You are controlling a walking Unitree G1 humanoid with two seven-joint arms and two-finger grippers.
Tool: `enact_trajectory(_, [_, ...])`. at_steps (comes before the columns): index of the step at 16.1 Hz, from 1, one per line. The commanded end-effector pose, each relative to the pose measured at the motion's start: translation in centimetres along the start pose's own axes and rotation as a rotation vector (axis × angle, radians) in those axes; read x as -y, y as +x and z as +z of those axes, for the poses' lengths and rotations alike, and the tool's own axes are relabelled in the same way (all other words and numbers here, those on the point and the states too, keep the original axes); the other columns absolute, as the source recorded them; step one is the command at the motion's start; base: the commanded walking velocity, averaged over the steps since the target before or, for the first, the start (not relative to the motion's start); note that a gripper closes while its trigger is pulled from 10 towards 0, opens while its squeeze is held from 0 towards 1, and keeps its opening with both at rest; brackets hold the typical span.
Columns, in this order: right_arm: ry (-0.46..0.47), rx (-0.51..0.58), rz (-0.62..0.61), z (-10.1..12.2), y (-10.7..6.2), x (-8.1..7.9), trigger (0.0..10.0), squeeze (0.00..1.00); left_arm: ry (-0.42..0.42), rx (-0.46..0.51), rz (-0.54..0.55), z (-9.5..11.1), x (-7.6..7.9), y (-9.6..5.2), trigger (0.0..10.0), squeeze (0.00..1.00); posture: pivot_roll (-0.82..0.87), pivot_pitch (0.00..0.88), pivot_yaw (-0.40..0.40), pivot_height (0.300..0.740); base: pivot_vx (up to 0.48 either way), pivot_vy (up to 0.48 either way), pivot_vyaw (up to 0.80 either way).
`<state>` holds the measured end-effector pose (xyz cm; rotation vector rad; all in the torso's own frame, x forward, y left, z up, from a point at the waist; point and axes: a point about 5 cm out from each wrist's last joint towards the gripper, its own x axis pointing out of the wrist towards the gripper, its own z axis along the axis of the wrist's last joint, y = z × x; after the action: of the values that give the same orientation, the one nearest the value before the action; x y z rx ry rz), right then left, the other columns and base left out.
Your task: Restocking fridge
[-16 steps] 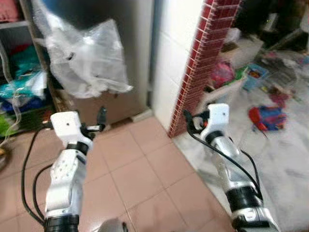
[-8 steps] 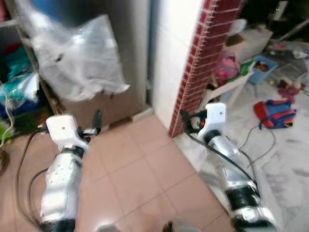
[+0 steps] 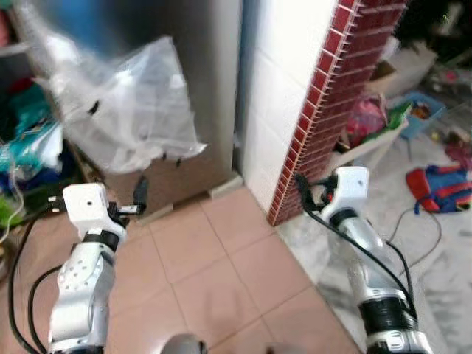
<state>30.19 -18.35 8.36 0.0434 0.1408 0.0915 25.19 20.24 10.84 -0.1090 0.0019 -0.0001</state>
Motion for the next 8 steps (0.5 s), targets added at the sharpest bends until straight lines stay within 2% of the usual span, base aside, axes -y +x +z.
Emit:
enact_trajectory(1, [0.006,-0.014,-0.022,0.0,-0.3,0.7,10.0,0.00,-0.003,-0.032,-0.011,-0.4,0.4,-0.2,10.0,0.00,0.08,0.034,-0.019,0.740,0.000,0.446,0.00])
enact_trajectory(3, [0.012,-0.063,0.026,-0.4,0.0,0.0,10.0,0.00,-0.018,-0.040,-0.013,-0.6,0.4,-0.2,10.0,0.00,0.07,0.042,-0.014,0.740,0.000,0.458,0.00])
enact_trajectory(5, [0.015,-0.031,0.067,0.4,0.3,-0.5,10.0,0.00,-0.018,-0.042,-0.020,-0.6,0.6,-0.2,10.0,0.00,0.07,0.042,-0.014,0.740,0.000,0.465,0.00])
enact_trajectory(6, [-0.005,-0.057,0.058,0.3,0.6,-0.4,10.0,0.00,-0.019,-0.053,-0.015,-0.7,0.7,-0.2,10.0,0.00,0.06,0.044,-0.014,0.740,0.000,0.476,0.00])
enact_trajectory(8, [-0.041,-0.027,0.070,0.8,0.5,-0.7,10.0,0.00,-0.028,-0.068,-0.015,-1.0,0.9,-0.4,10.0,0.00,0.06,0.049,-0.021,0.740,0.000,0.480,0.00])
